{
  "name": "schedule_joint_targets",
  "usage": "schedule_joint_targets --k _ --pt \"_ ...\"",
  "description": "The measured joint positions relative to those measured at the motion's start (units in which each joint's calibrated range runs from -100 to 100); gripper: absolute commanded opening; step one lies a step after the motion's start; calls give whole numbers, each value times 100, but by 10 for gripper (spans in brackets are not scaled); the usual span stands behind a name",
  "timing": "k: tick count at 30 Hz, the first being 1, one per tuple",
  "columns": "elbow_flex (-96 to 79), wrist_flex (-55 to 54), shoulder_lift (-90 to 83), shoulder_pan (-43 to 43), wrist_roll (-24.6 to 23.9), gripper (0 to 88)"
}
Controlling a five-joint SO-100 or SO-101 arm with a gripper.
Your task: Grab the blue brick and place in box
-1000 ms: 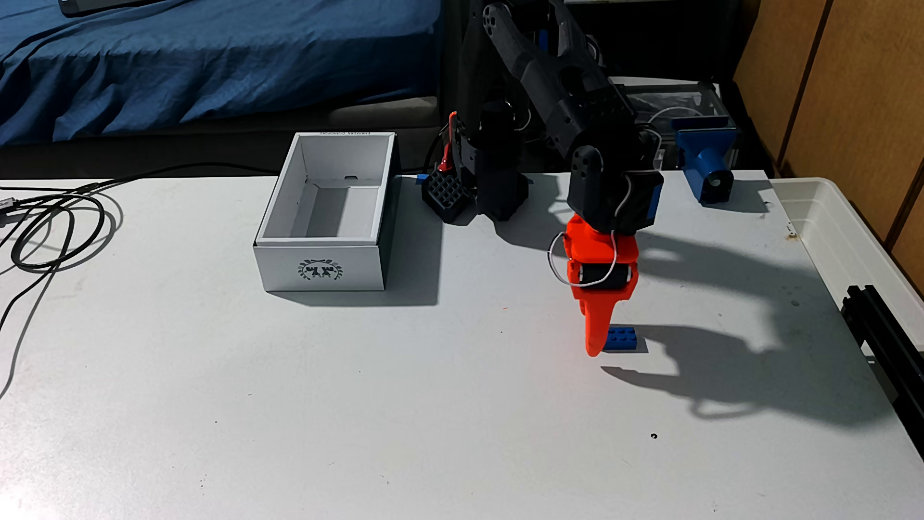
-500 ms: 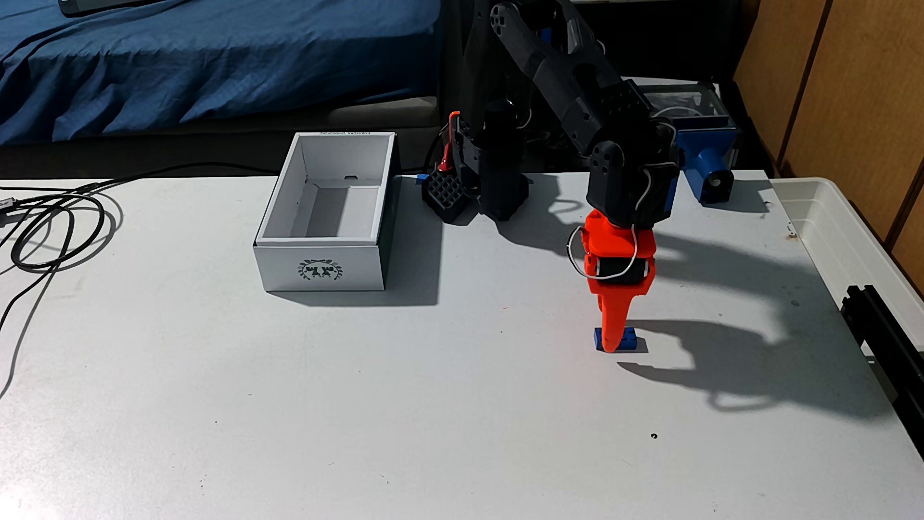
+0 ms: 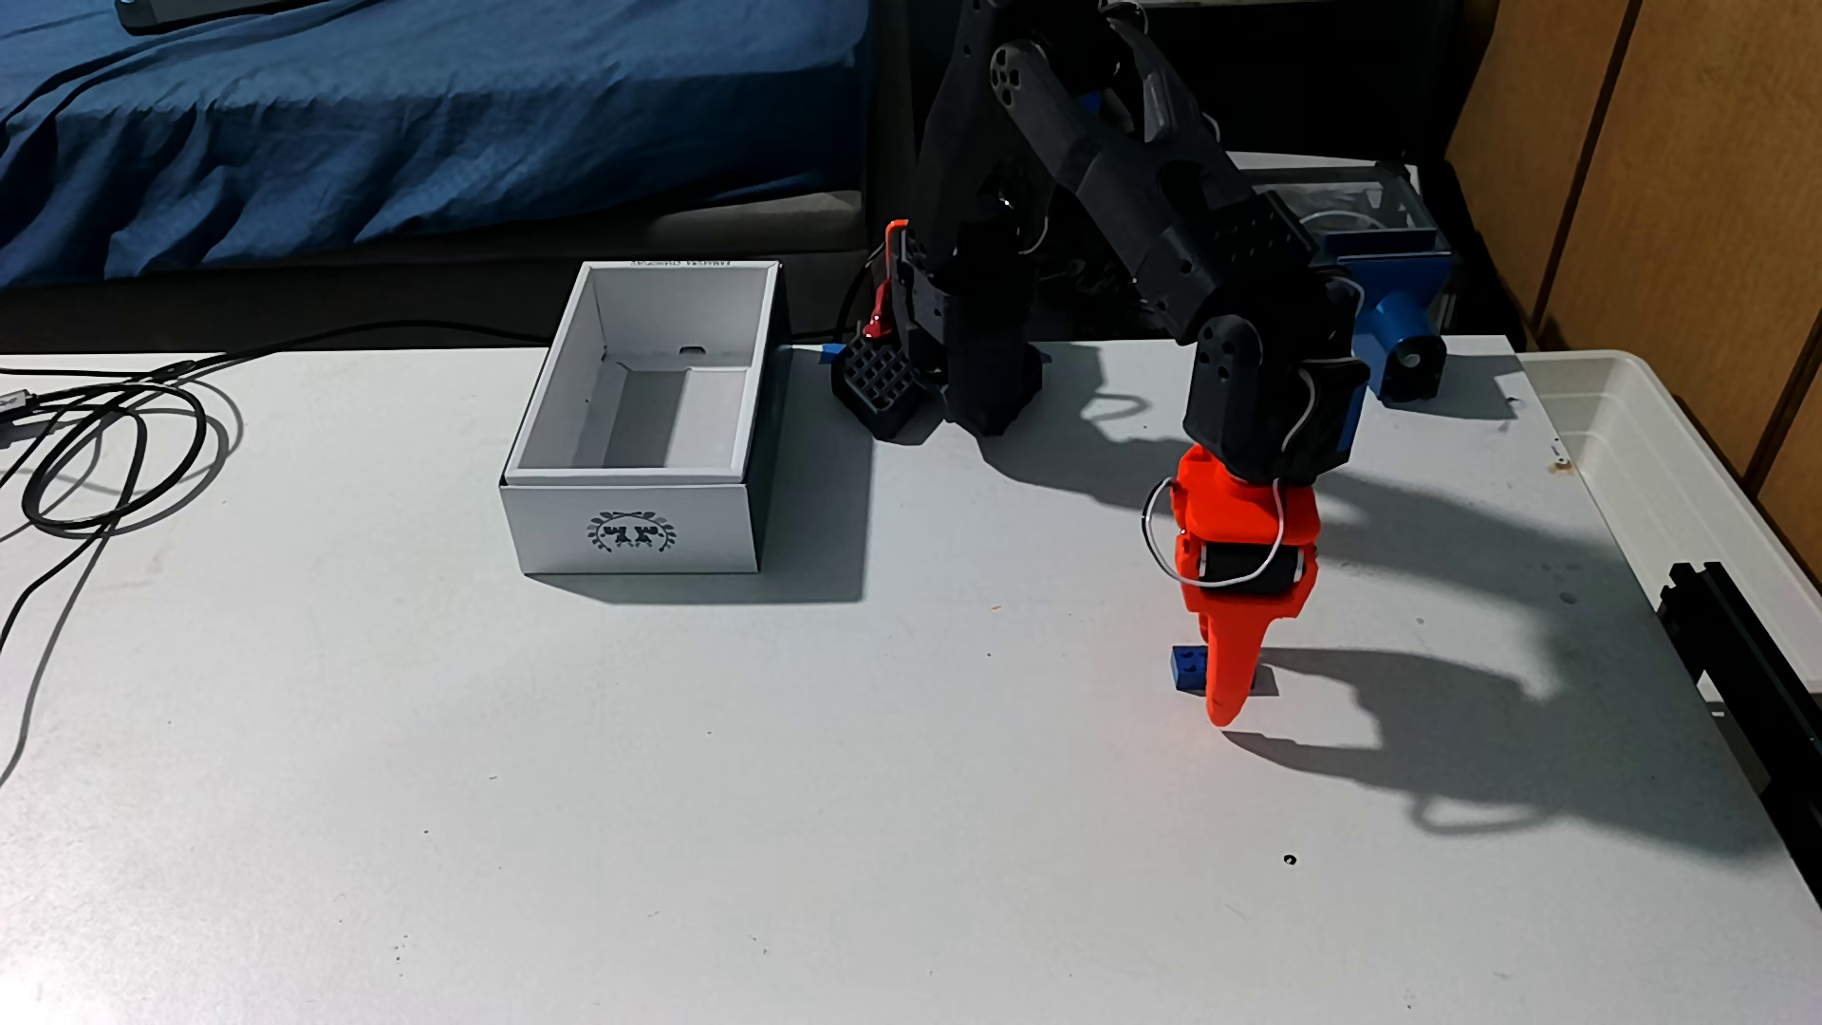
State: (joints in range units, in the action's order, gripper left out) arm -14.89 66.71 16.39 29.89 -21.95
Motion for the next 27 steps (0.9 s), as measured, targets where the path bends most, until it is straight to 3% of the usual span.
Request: schedule_joint_targets --k 9,27 --pt "0 0 0 162 37 154" --pt "0 0 0 229 216 115"
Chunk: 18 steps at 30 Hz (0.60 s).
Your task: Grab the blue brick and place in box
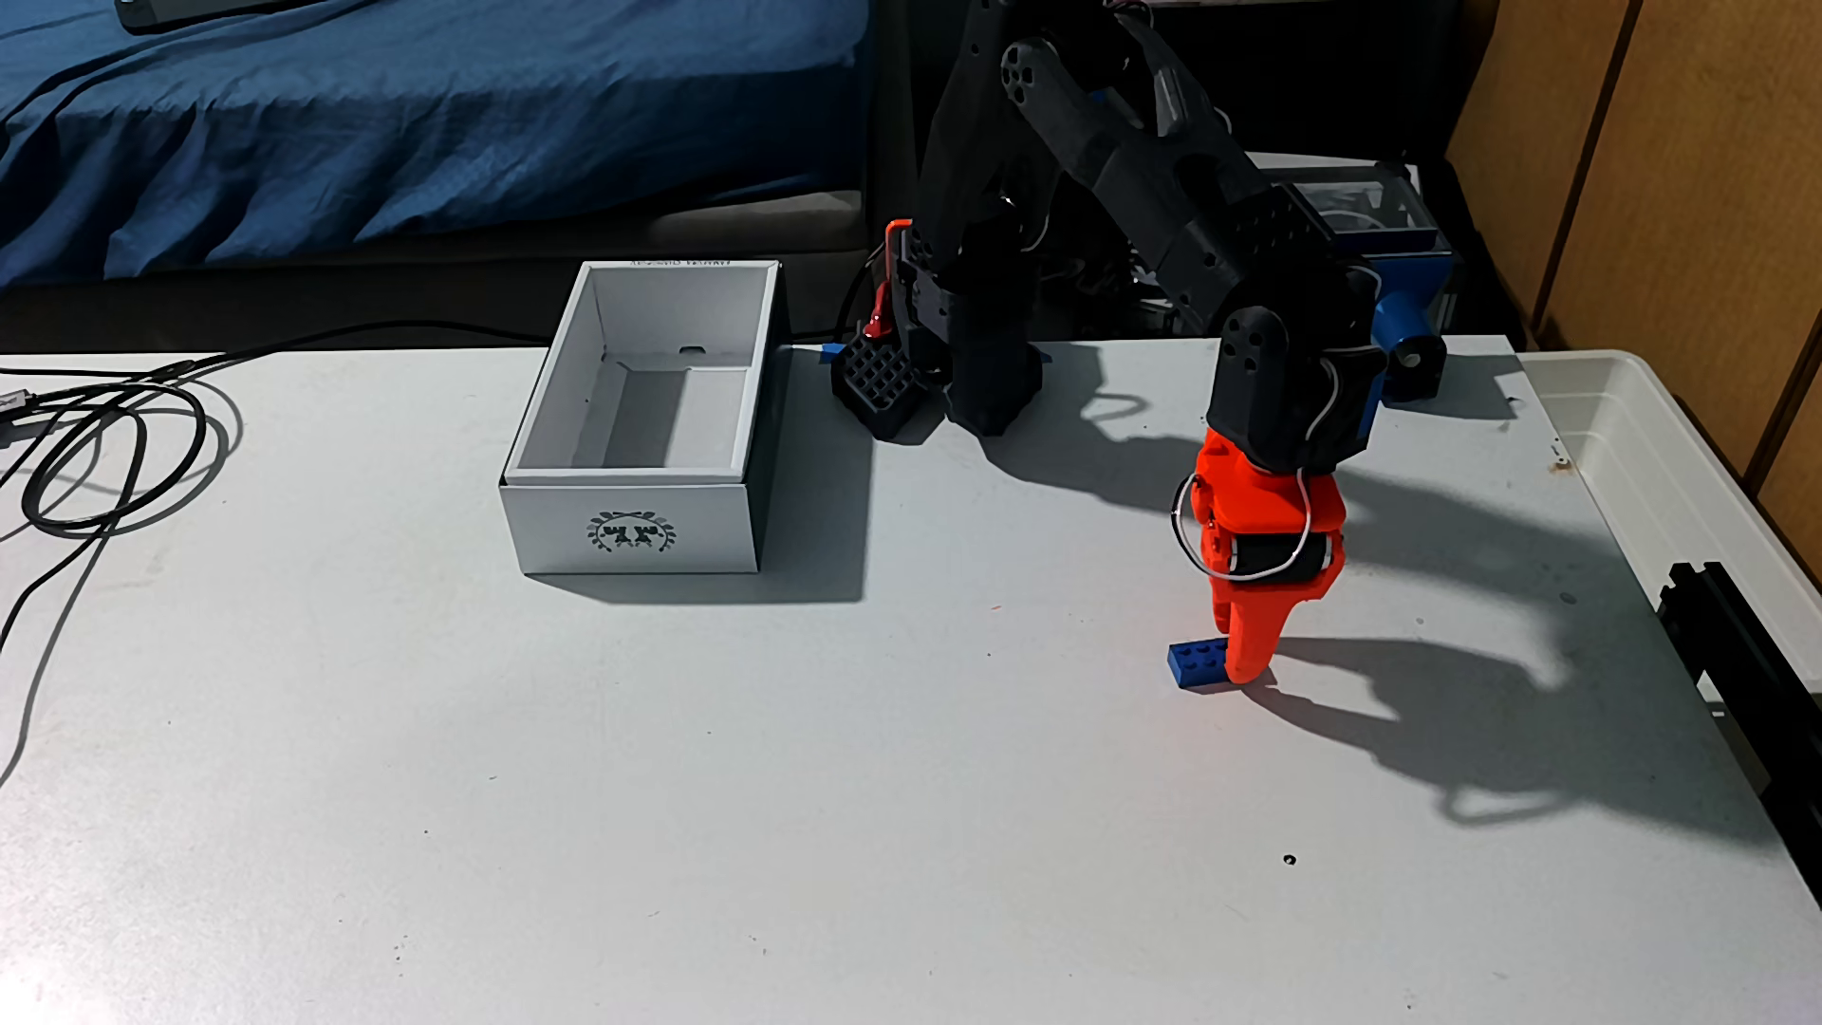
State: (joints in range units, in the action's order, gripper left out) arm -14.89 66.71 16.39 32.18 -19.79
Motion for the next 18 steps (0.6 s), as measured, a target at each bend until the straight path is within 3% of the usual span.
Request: schedule_joint_targets --k 18 --pt "0 0 0 -74 353 116"
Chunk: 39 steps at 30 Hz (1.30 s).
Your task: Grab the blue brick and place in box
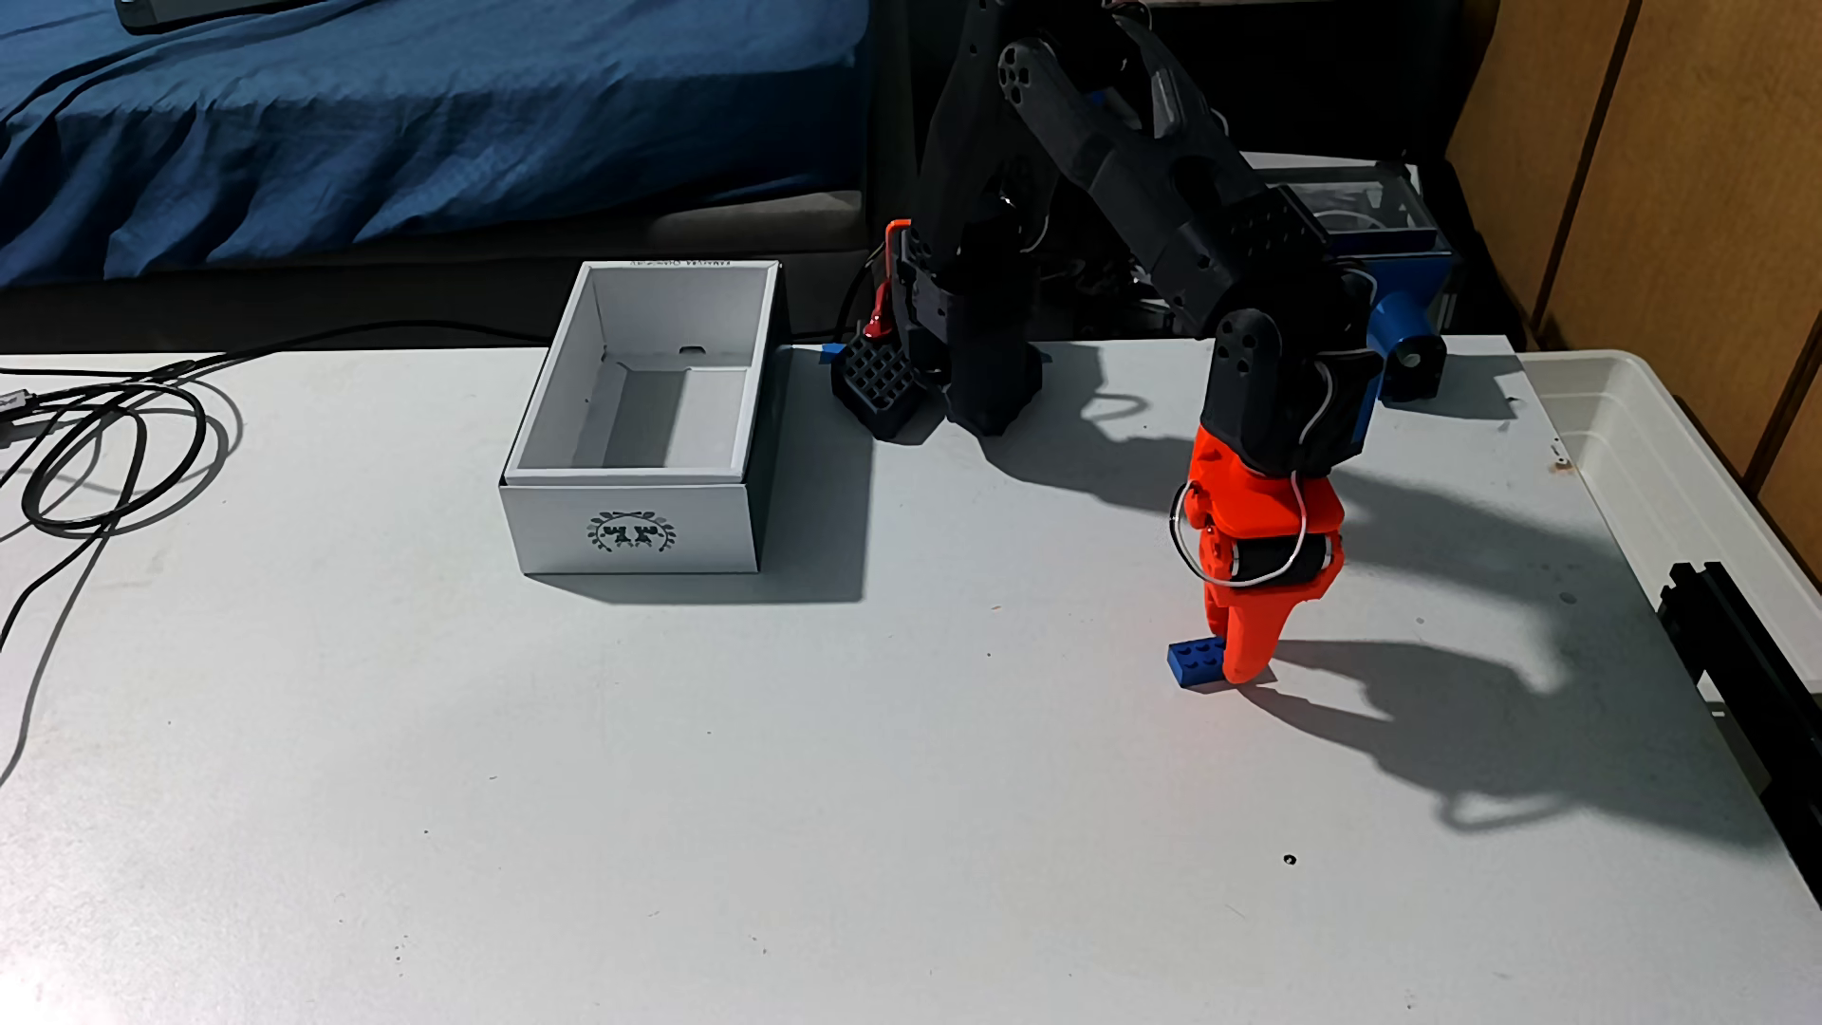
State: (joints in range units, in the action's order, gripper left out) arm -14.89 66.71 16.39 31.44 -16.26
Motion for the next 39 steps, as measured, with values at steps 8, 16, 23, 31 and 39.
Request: schedule_joint_targets --k 8,16,23,31,39 --pt "0 0 0 -96 142 114" --pt "0 0 0 -96 163 7" --pt "0 0 0 -96 163 7" --pt "224 439 0 -221 163 7" --pt "975 1713 0 -472 163 7"
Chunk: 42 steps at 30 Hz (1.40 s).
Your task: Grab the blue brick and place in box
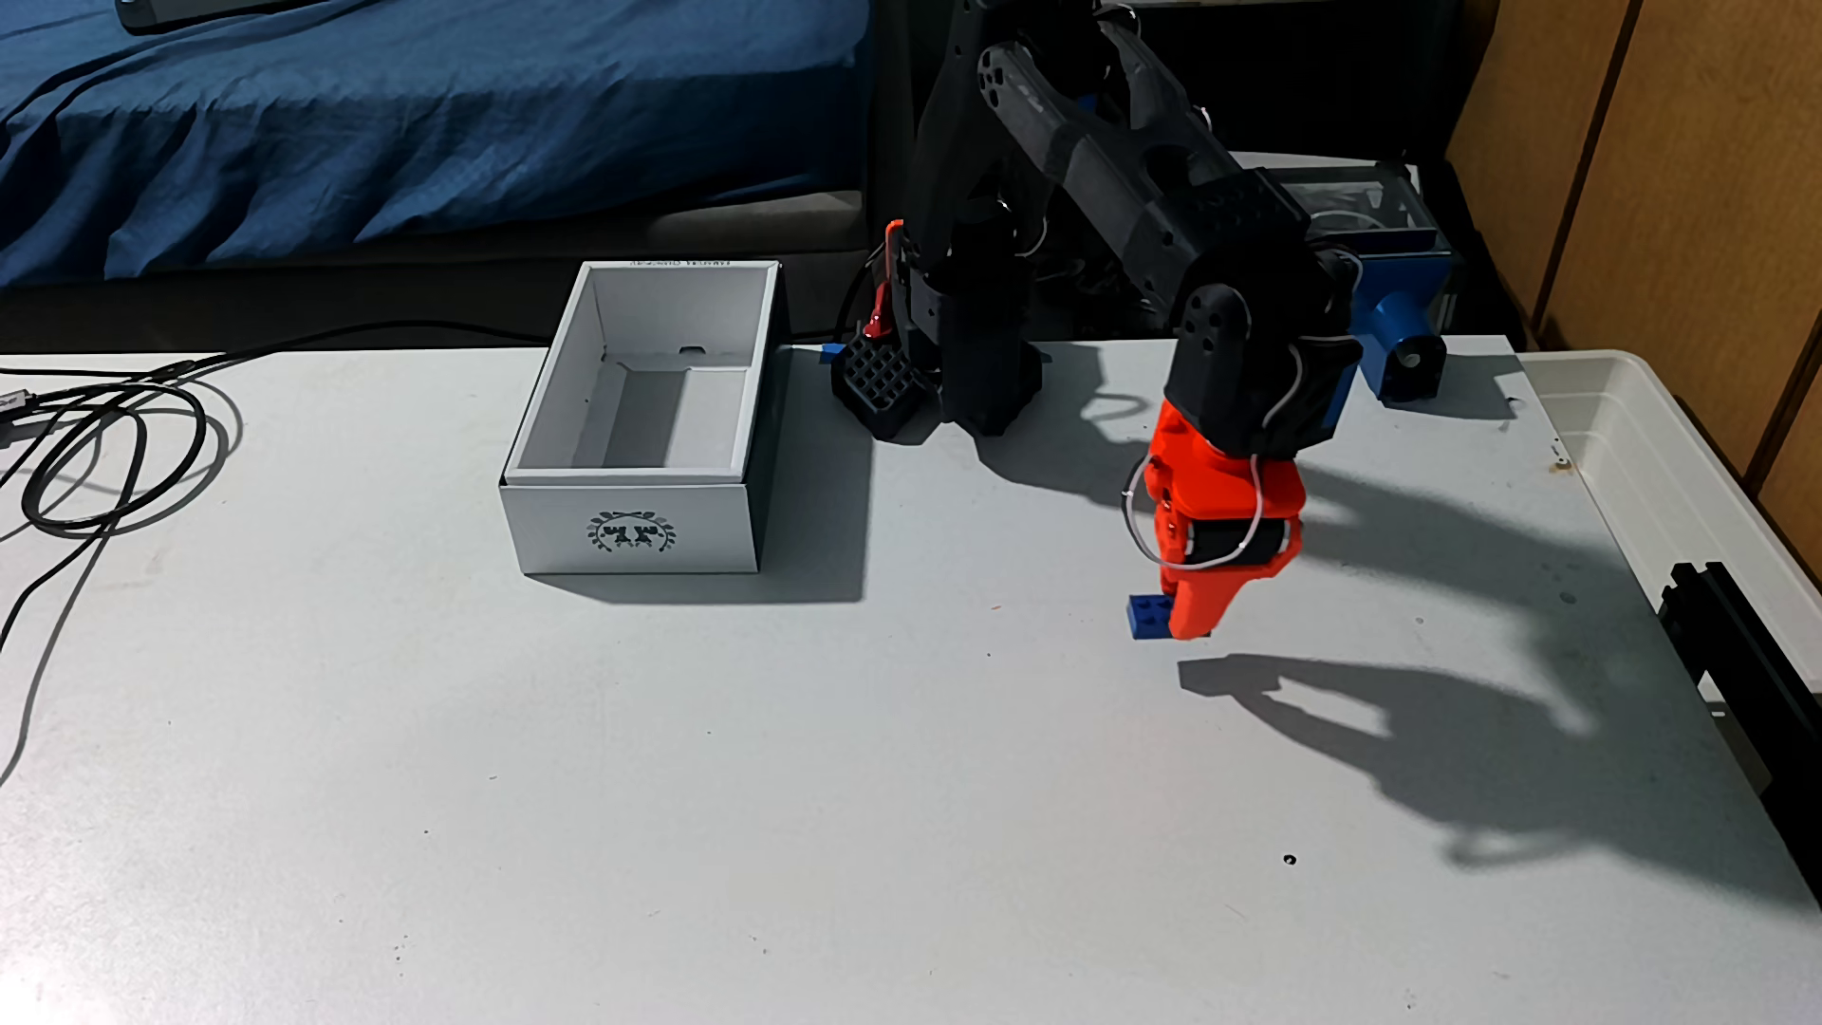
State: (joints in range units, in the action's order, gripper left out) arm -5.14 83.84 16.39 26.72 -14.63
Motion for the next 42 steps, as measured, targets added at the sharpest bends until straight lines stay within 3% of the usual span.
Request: schedule_joint_targets --k 8,17,28,42 --pt "313 896 -304 -686 0 8" --pt "152 957 -1698 -1638 21 8" --pt "-188 975 -1799 -2524 300 7" --pt "-98 966 -1816 -4509 516 7"
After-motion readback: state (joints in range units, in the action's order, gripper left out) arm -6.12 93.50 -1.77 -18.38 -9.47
